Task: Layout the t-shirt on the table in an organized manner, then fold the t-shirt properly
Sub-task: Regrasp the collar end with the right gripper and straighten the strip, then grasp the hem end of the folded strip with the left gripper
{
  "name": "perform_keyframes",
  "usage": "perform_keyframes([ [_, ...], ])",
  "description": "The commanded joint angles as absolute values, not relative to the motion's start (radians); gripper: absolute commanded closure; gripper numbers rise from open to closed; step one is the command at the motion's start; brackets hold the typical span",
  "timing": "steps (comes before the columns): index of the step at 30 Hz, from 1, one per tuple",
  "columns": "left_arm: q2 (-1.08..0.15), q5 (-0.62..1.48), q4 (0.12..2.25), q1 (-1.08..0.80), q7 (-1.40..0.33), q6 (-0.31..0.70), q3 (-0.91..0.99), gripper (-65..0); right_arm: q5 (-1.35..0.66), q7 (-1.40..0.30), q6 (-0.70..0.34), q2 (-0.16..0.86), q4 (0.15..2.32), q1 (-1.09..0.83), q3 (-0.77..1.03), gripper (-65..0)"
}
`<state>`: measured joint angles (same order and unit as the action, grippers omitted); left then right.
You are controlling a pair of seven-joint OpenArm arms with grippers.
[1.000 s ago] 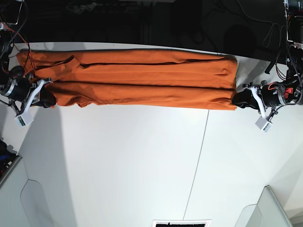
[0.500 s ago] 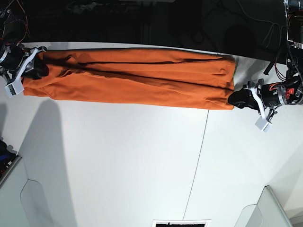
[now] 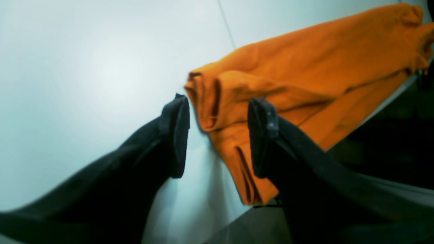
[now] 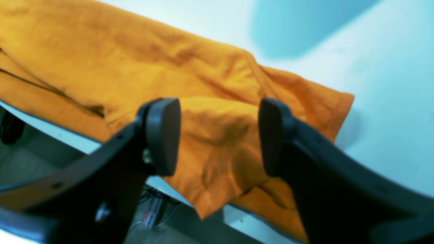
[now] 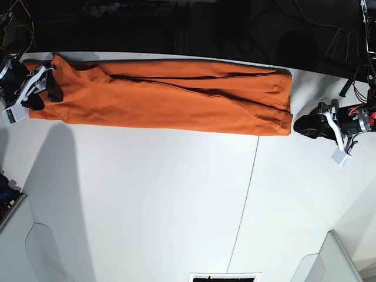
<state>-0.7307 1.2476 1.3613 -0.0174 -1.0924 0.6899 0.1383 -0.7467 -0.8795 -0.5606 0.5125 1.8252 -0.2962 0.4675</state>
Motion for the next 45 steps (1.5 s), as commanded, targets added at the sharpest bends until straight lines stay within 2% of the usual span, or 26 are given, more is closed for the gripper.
perform_keyframes([
  [1, -0.754, 1.283, 1.376, -0.020, -1.083, 0.698, 0.169, -30.7, -0.771, -0.859, -0.554, 0.530, 1.842, -0.289, 0.477, -30.2],
  [2, -0.754, 1.290, 1.376, -0.038, -1.087, 0.698, 0.191, -30.7, -0.771, -0.859, -0.554, 0.529, 1.842, -0.289, 0.477, -23.6],
  [4, -0.754, 1.317, 1.376, -0.080, -1.103, 0.698, 0.228, -30.6, -0.771, -0.860, -0.554, 0.529, 1.842, -0.289, 0.477, -4.8],
  [5, -0.754, 1.328, 1.376, -0.103, -1.110, 0.698, 0.241, -30.6, -0.771, -0.860, -0.554, 0.529, 1.842, -0.289, 0.477, 0.0],
  [9, -0.747, 1.374, 1.385, -0.201, -1.122, 0.698, 0.277, -30.6, -0.766, -0.860, -0.563, 0.528, 1.842, -0.292, 0.477, 0.0],
  [13, -0.689, 1.388, 1.413, -0.241, -1.096, 0.698, 0.321, -30.8, -0.757, -0.844, -0.565, 0.529, 1.816, -0.291, 0.466, 0.0],
  [17, -0.604, 1.355, 1.412, -0.235, -1.058, 0.698, 0.374, -37.6, -0.733, -0.809, -0.565, 0.529, 1.736, -0.291, 0.424, 0.0],
  [22, -0.526, 1.266, 1.412, -0.236, -1.025, 0.698, 0.384, -37.8, -0.733, -0.803, -0.565, 0.529, 1.686, -0.289, 0.391, 0.0],
  [27, -0.451, 1.081, 1.412, -0.236, -0.939, 0.698, 0.384, -37.8, -0.734, -0.803, -0.565, 0.529, 1.686, -0.289, 0.391, 0.0],
  [41, -0.292, 1.035, 1.413, -0.233, -0.890, 0.698, 0.384, -37.8, -0.741, -0.804, -0.565, 0.529, 1.686, -0.289, 0.390, 0.0],
  [43, -0.273, 1.018, 1.413, -0.233, -0.889, 0.698, 0.384, -36.9, -0.741, -0.804, -0.565, 0.529, 1.686, -0.289, 0.390, 0.0],
  [44, -0.265, 1.017, 1.413, -0.233, -0.889, 0.698, 0.384, -34.6, -0.741, -0.804, -0.565, 0.529, 1.686, -0.289, 0.390, 0.0],
  [45, -0.260, 1.018, 1.413, -0.233, -0.886, 0.698, 0.384, -29.6, -0.741, -0.804, -0.565, 0.529, 1.686, -0.289, 0.390, 0.0],
])
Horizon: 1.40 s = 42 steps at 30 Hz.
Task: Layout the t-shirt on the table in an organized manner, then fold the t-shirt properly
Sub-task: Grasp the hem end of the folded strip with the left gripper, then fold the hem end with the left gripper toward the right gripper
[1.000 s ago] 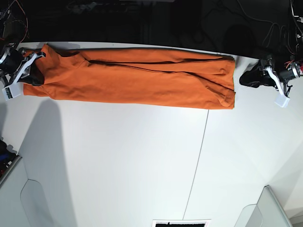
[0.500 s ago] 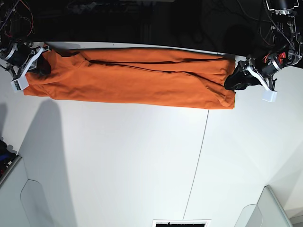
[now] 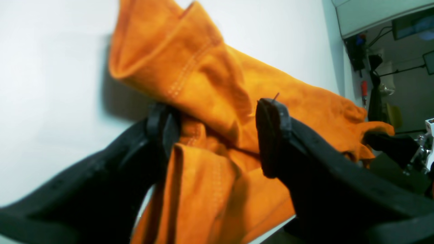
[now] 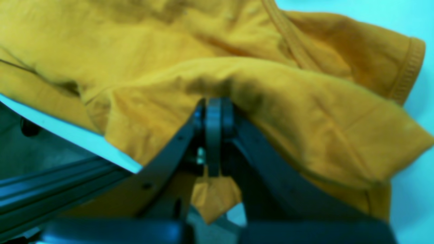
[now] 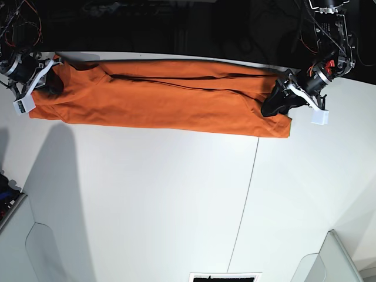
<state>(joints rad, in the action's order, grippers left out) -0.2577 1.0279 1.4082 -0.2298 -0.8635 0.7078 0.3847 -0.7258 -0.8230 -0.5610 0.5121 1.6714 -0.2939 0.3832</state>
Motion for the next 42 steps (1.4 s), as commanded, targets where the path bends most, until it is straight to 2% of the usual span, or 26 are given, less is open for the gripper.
perform_keyframes([
  [1, -0.258, 1.019, 1.413, -0.233, -0.881, 0.698, 0.384, -22.5, -0.741, -0.804, -0.565, 0.529, 1.686, -0.289, 0.390, 0.0],
  [4, -0.258, 1.016, 1.413, -0.229, -0.849, 0.698, 0.384, 0.0, -0.741, -0.804, -0.565, 0.529, 1.686, -0.289, 0.390, 0.0],
  [18, -0.314, 0.823, 1.421, -0.029, -0.846, 0.698, 0.384, 0.0, -0.741, -0.804, -0.565, 0.529, 1.686, -0.238, 0.390, 0.0],
  [23, -0.332, 0.855, 1.559, -0.041, -0.873, 0.698, 0.368, 0.0, -0.740, -0.804, -0.565, 0.529, 1.686, -0.225, 0.390, 0.0],
  [30, -0.288, 0.731, 1.830, -0.072, -0.879, 0.618, 0.118, 0.0, -0.718, -0.805, -0.565, 0.529, 1.686, -0.225, 0.390, 0.0],
  [37, -0.190, 0.553, 1.843, -0.072, -0.876, 0.613, -0.118, 0.0, -0.714, -0.808, -0.564, 0.529, 1.686, -0.225, 0.390, 0.0],
  [38, -0.176, 0.523, 1.843, -0.072, -0.875, 0.613, -0.141, -2.0, -0.714, -0.808, -0.564, 0.529, 1.686, -0.225, 0.390, 0.0],
  [41, -0.149, 0.465, 1.834, -0.073, -0.863, 0.613, -0.208, -28.9, -0.708, -0.808, -0.561, 0.529, 1.686, -0.224, 0.391, 0.0],
  [42, -0.147, 0.458, 1.825, -0.073, -0.852, 0.613, -0.227, -34.9, -0.702, -0.808, -0.552, 0.529, 1.686, -0.225, 0.393, 0.0],
])
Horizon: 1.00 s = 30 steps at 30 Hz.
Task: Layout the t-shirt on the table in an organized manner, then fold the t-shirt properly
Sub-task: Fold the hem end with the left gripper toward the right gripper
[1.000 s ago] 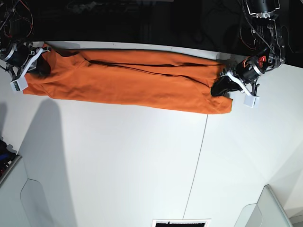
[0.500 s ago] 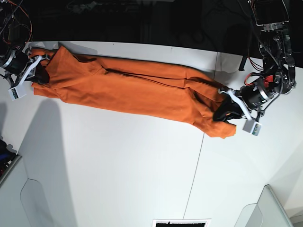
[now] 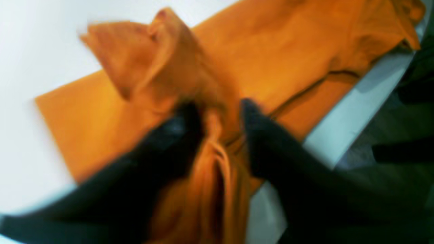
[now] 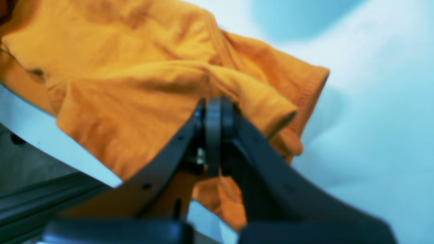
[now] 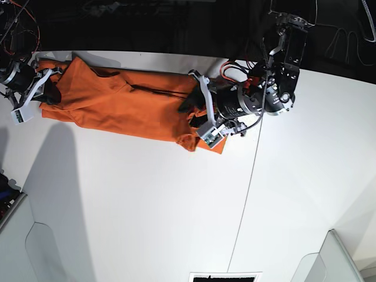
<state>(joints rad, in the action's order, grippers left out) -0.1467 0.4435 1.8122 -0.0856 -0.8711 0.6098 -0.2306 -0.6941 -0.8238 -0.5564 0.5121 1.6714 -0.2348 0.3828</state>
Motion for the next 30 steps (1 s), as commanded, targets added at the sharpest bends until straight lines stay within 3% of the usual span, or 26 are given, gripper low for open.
perform_keyframes([
  [1, -0.143, 0.453, 1.815, -0.072, -0.842, 0.613, -0.244, -37.1, -0.702, -0.808, -0.545, 0.529, 1.686, -0.225, 0.398, -2.9],
  [4, -0.121, 0.438, 1.797, -0.072, -0.836, 0.613, -0.278, -37.2, -0.713, -0.808, -0.541, 0.529, 1.686, -0.224, 0.446, -26.2],
  [6, -0.102, 0.437, 1.797, -0.072, -0.836, 0.613, -0.283, -37.2, -0.731, -0.808, -0.541, 0.529, 1.686, -0.218, 0.496, -31.4],
  [13, -0.076, 0.471, 1.798, -0.071, -0.834, 0.613, -0.280, -37.1, -0.715, -0.831, -0.527, 0.529, 1.658, -0.217, 0.593, -31.6],
  [18, -0.075, 0.490, 1.814, -0.058, -0.834, 0.613, -0.280, -37.1, -0.792, -0.831, -0.557, 0.529, 1.515, -0.215, 0.591, -40.0],
  [30, -0.081, 0.566, 1.815, -0.053, -0.838, 0.614, -0.148, -37.1, -0.874, -0.864, -0.584, 0.466, 1.449, -0.211, 0.544, -40.1],
])
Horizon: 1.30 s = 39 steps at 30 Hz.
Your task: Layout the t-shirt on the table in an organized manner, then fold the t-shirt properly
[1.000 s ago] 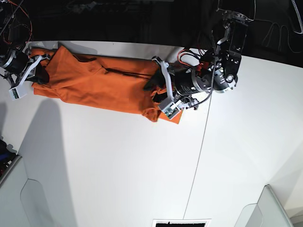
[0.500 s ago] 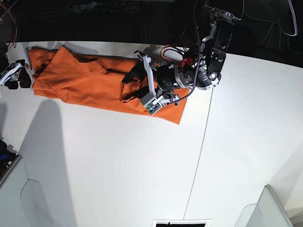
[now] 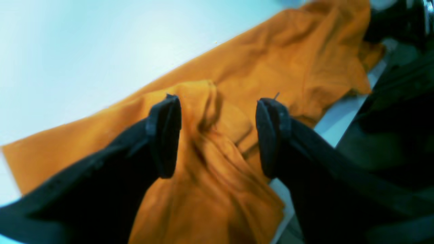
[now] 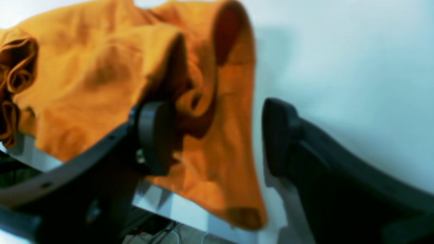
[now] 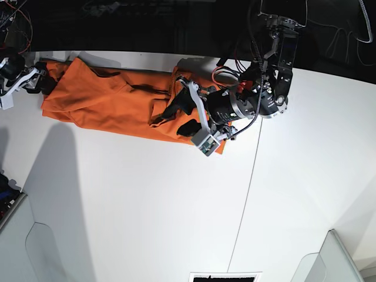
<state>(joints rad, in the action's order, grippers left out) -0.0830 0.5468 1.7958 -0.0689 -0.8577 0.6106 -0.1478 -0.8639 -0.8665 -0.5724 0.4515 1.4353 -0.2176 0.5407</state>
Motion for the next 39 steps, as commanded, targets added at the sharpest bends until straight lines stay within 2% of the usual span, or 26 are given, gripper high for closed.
perform_keyframes([
  [1, -0.081, 0.577, 1.815, -0.053, -0.842, 0.614, -0.132, -37.1, -0.871, -0.864, -0.584, 0.461, 1.449, -0.211, 0.526, -40.1],
  [7, -0.082, 0.599, 1.815, -0.053, -0.865, 0.618, -0.075, -37.1, -0.852, -0.837, -0.580, 0.456, 1.449, -0.211, 0.412, -38.9],
  [8, -0.086, 0.599, 1.815, -0.053, -0.865, 0.618, -0.068, -37.1, -0.844, -0.824, -0.579, 0.452, 1.449, -0.211, 0.402, -34.2],
  [9, -0.089, 0.599, 1.815, -0.053, -0.865, 0.618, -0.061, -37.1, -0.839, -0.810, -0.579, 0.449, 1.449, -0.211, 0.398, -26.6],
  [11, -0.103, 0.607, 1.815, -0.053, -0.864, 0.617, -0.043, -37.1, -0.825, -0.793, -0.579, 0.445, 1.449, -0.208, 0.398, -7.2],
  [12, -0.110, 0.612, 1.815, -0.053, -0.865, 0.617, -0.030, -37.1, -0.815, -0.788, -0.579, 0.445, 1.449, -0.204, 0.398, 0.0],
  [21, -0.199, 0.658, 1.814, -0.059, -0.873, 0.621, 0.147, -37.1, -0.767, -0.793, -0.580, 0.455, 1.450, -0.120, 0.501, 0.0],
  [30, -0.235, 0.653, 1.747, -0.134, -0.861, 0.621, 0.117, -37.1, -0.826, -0.835, -0.581, 0.466, 1.481, -0.048, 0.523, 0.0],
  [35, -0.235, 0.634, 1.622, -0.136, -0.855, 0.621, 0.056, -37.1, -0.861, -0.871, -0.584, 0.414, 1.565, -0.037, 0.523, 0.0],
  [39, -0.232, 0.632, 1.588, -0.136, -0.853, 0.621, 0.029, -37.1, -0.888, -0.873, -0.587, 0.323, 1.668, -0.039, 0.501, 0.0],
])
